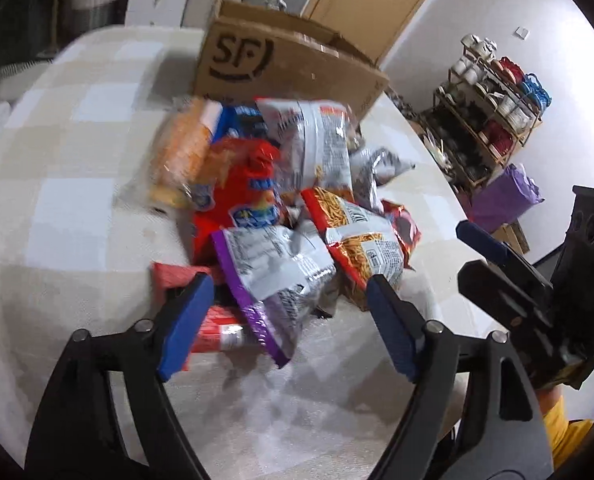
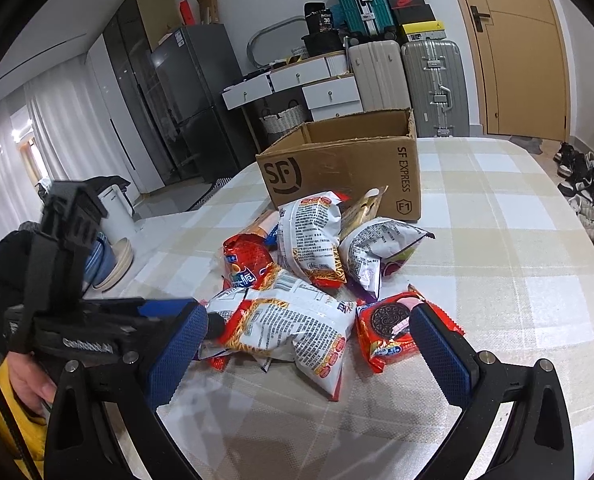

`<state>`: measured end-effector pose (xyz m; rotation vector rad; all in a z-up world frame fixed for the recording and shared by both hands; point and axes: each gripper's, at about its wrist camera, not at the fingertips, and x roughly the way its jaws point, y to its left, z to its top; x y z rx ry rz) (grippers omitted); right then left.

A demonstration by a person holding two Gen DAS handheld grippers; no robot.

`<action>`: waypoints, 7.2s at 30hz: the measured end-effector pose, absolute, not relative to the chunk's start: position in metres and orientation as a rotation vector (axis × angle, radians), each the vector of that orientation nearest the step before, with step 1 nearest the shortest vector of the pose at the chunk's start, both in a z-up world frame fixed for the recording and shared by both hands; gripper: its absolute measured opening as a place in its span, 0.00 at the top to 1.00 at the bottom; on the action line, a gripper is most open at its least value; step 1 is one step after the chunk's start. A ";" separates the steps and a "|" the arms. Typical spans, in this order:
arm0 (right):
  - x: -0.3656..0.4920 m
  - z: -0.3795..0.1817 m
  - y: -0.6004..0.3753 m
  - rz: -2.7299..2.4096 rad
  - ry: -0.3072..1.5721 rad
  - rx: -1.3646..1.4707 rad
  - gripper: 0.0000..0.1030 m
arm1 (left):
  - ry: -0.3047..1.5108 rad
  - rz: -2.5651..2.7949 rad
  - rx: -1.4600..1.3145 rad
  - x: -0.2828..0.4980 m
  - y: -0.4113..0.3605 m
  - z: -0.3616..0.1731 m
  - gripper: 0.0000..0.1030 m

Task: Organize snacks
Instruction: 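Grasp the purple-and-white bag with the left tool while the right tool grasps a white noodle bag, then carry both held bags up and over the cardboard box, then open both tools to drop the bags into the box, then withdraw both tools from the box back toward the snack pile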

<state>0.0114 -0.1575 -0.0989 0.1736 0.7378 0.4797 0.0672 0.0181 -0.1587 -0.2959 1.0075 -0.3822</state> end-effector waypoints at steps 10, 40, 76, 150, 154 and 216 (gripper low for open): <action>0.009 -0.101 -0.162 0.483 0.744 0.193 0.00 | 1.015 -0.421 -0.271 0.068 0.003 -0.163 0.77; 0.037 -0.136 -0.083 0.696 0.819 -0.442 0.10 | 0.844 -0.471 -0.379 0.027 0.071 -0.116 0.90; 0.022 -0.080 -0.180 0.845 0.784 0.195 0.49 | 0.723 -0.485 -0.394 -0.006 0.093 -0.059 0.90; 0.327 -0.084 -0.136 0.475 0.983 0.096 0.36 | 0.917 -0.276 -0.175 0.350 0.000 -0.083 0.77; 0.318 -0.070 -0.139 0.460 0.930 0.086 0.27 | 0.883 -0.251 -0.183 0.332 0.007 -0.067 0.54; -0.061 0.023 -0.176 0.456 0.325 0.121 0.01 | 0.556 0.022 -0.029 -0.033 0.041 0.008 0.01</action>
